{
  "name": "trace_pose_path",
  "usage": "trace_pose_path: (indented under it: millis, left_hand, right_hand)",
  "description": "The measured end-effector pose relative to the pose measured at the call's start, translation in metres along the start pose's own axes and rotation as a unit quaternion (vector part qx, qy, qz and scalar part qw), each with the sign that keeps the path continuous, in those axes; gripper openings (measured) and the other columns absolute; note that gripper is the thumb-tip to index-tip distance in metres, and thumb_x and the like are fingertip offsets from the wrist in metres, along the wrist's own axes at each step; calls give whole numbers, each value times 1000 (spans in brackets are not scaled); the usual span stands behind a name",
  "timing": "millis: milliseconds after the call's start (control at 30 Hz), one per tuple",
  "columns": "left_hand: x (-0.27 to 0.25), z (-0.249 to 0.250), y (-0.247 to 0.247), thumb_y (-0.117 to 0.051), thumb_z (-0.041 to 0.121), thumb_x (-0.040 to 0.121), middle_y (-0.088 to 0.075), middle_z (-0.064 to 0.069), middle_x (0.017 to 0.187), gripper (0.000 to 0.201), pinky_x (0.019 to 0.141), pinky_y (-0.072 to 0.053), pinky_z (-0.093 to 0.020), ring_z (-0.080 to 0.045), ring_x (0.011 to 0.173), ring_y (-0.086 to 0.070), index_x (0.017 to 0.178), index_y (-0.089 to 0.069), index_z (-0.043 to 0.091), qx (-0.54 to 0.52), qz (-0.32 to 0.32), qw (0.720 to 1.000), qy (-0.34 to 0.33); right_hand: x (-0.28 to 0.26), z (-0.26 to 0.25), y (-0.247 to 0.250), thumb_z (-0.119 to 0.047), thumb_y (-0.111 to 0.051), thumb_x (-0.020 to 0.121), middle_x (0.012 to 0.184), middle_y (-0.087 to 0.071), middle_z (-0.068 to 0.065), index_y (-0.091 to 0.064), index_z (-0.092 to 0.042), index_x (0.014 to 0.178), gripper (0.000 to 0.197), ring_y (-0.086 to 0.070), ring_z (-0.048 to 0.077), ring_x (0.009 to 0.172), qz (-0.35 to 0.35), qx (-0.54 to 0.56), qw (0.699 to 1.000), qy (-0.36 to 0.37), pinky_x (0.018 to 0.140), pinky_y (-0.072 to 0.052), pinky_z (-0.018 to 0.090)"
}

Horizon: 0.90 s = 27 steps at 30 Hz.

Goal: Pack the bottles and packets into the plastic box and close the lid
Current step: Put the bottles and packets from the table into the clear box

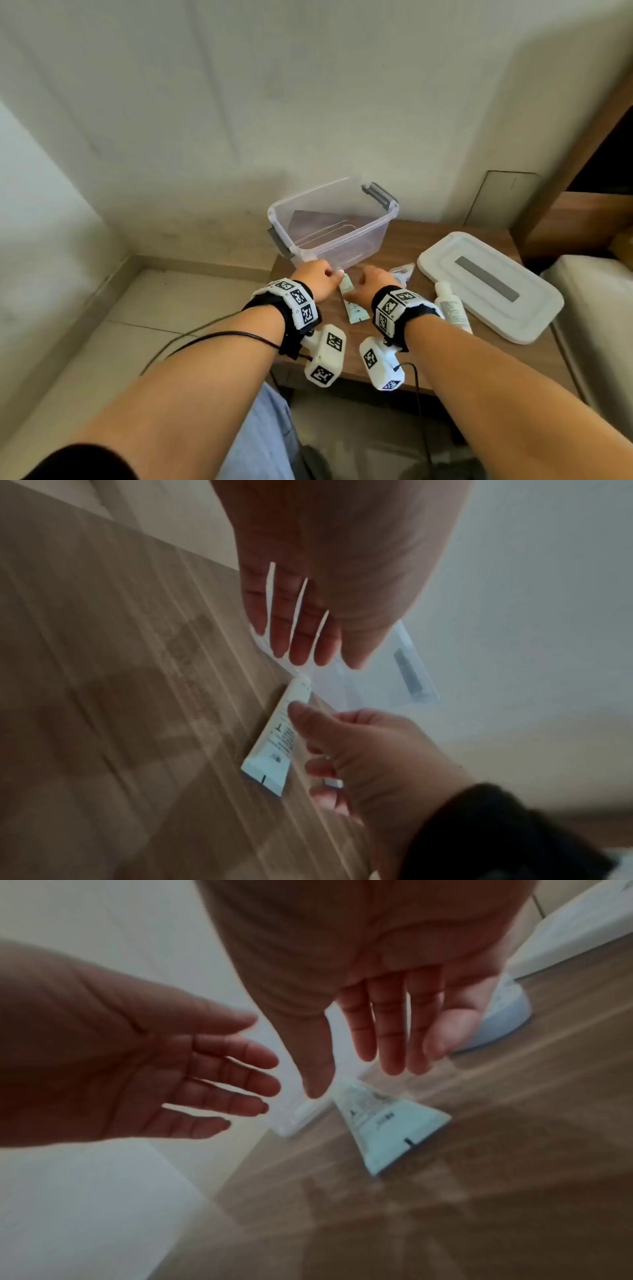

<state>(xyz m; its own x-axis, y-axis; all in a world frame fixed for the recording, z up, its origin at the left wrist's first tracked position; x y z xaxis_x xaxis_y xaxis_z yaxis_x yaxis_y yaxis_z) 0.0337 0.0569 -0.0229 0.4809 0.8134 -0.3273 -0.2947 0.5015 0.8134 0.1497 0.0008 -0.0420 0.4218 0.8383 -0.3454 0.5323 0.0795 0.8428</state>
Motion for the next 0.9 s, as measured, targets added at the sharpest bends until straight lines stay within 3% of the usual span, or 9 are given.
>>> trace_pose_path:
  millis: [67,200,300,333,433,567,633,767,900]
  left_hand:
    - [-2,-10,-1,-42,60,90,-59,-4,77,50,66,-36,-30,-26,79,-56,77,-59,15,-15,-24,999,18]
    - [-1,-38,5,-32,81,77,-70,-10,107,83,91,-46,-30,-27,102,-66,98,-68,9,-119,-47,987,97]
    - [-5,-52,12,-25,101,40,-73,-8,108,96,95,-51,-42,-27,104,-70,77,-60,19,-267,-32,949,163]
    - [-7,-52,15,-23,102,39,-72,-7,103,93,95,-52,-41,-26,103,-70,73,-55,21,-297,-28,936,184]
    - [2,-57,23,-20,90,69,-68,-4,85,80,95,-52,-41,-25,93,-68,73,-56,18,-329,18,918,223]
    - [20,-73,30,-43,75,64,-75,-10,100,78,90,-56,-40,-28,92,-73,104,-66,11,-305,102,910,263]
    - [24,-74,34,-57,49,61,-73,-12,107,68,88,-57,-40,-30,91,-72,116,-59,10,-330,149,893,267]
    - [24,-56,46,-59,7,69,-58,-13,135,83,91,-55,-50,-39,106,-66,145,-29,20,-385,193,879,206]
    - [15,-48,51,-49,-6,85,-57,-11,121,89,87,-56,-53,-37,95,-64,149,-11,42,-370,161,898,174]
  right_hand:
    - [1,2,-7,-36,-70,81,115,-65,10,-54,-8,120,51,-61,26,105,-14,-20,1000,-15,77,-47,31]
    - [5,3,-21,-30,-72,78,115,-64,12,-52,-7,116,48,-62,29,103,-21,-20,999,-24,71,-45,31]
    - [5,2,-23,-23,-67,80,110,-63,11,-53,-6,114,41,-60,29,94,-28,-37,999,-22,70,-44,30]
    - [4,2,-22,-22,-67,80,104,-62,10,-53,-6,113,39,-57,27,88,-29,-36,999,-24,70,-43,30]
    - [-1,1,-14,-24,-67,80,94,-56,7,-54,-6,111,39,-51,24,81,-19,-21,999,-24,68,-42,30]
    - [-10,3,8,-30,-71,74,105,-64,8,-54,-10,112,47,-61,24,86,1,-1,1000,-13,72,-53,33]
    - [-16,5,23,-29,-73,71,102,-64,6,-54,-13,111,47,-63,23,86,22,32,999,0,74,-56,34]
    - [-29,2,53,-31,-71,66,92,-61,2,-52,-18,98,39,-64,21,77,74,69,994,39,66,-58,35]
    - [-38,-12,68,-26,-73,69,86,-57,1,-53,-16,96,35,-58,20,74,106,118,982,104,61,-49,30]
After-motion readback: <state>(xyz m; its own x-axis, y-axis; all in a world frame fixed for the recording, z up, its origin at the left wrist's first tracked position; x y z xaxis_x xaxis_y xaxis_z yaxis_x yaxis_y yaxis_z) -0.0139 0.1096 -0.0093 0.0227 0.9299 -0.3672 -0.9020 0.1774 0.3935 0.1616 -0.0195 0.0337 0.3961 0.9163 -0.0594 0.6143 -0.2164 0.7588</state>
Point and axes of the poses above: each hand's wrist, its own x-axis towards the middle knuckle, its own y-axis out of the back of the hand, z = x × y, the point moved 7 cm from there along x, towards the middle knuckle
